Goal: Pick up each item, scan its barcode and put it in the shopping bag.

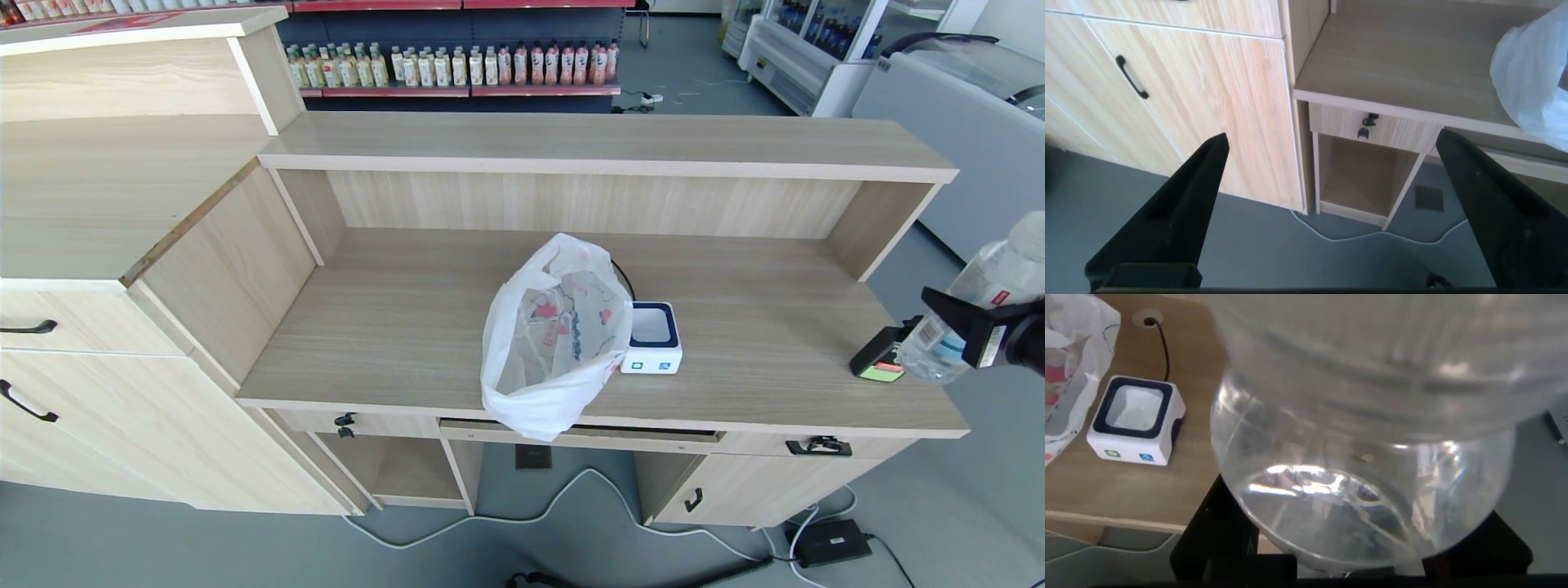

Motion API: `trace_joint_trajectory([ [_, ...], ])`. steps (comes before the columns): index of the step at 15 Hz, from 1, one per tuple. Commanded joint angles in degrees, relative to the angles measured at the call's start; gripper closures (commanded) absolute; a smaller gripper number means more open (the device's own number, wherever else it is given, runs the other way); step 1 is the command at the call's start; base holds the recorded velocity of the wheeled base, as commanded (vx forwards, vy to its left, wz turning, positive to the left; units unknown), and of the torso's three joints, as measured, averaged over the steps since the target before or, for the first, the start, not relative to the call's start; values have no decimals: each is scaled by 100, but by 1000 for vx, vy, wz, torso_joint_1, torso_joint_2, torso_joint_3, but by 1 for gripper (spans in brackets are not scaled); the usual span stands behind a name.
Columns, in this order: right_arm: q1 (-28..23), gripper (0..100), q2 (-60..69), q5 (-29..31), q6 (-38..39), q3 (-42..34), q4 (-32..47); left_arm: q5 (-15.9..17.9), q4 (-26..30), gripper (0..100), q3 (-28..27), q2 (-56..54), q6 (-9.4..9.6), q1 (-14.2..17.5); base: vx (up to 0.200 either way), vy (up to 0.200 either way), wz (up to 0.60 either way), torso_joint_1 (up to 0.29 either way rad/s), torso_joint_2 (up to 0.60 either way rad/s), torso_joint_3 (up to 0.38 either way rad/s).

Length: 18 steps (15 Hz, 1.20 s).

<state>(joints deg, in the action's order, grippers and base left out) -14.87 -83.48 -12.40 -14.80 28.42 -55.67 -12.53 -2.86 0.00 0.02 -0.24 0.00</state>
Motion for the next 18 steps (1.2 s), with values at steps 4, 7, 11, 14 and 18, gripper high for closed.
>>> trace_joint_trajectory([
  [4, -112, 100, -195, 9, -164, 6, -5, -4, -4, 0, 0, -2, -2, -9, 0, 0, 0, 0, 0, 0],
  [7, -402, 100, -459, 36, -375, 32, -66, -4, -4, 0, 0, -2, -2, 0, 0, 0, 0, 0, 0, 0],
  [11, -517, 100, -617, 27, -726, 68, -66, -4, -4, 0, 0, -2, -2, -9, 0, 0, 0, 0, 0, 0],
  [14, -481, 100, -617, 27, -779, 59, -66, 5, -4, 0, 0, -2, -2, 0, 0, 0, 0, 0, 0, 0],
  [18, -517, 100, -617, 36, -779, 50, -75, 23, -4, 0, 0, -2, 7, 0, 0, 50, 0, 1, 1, 1],
])
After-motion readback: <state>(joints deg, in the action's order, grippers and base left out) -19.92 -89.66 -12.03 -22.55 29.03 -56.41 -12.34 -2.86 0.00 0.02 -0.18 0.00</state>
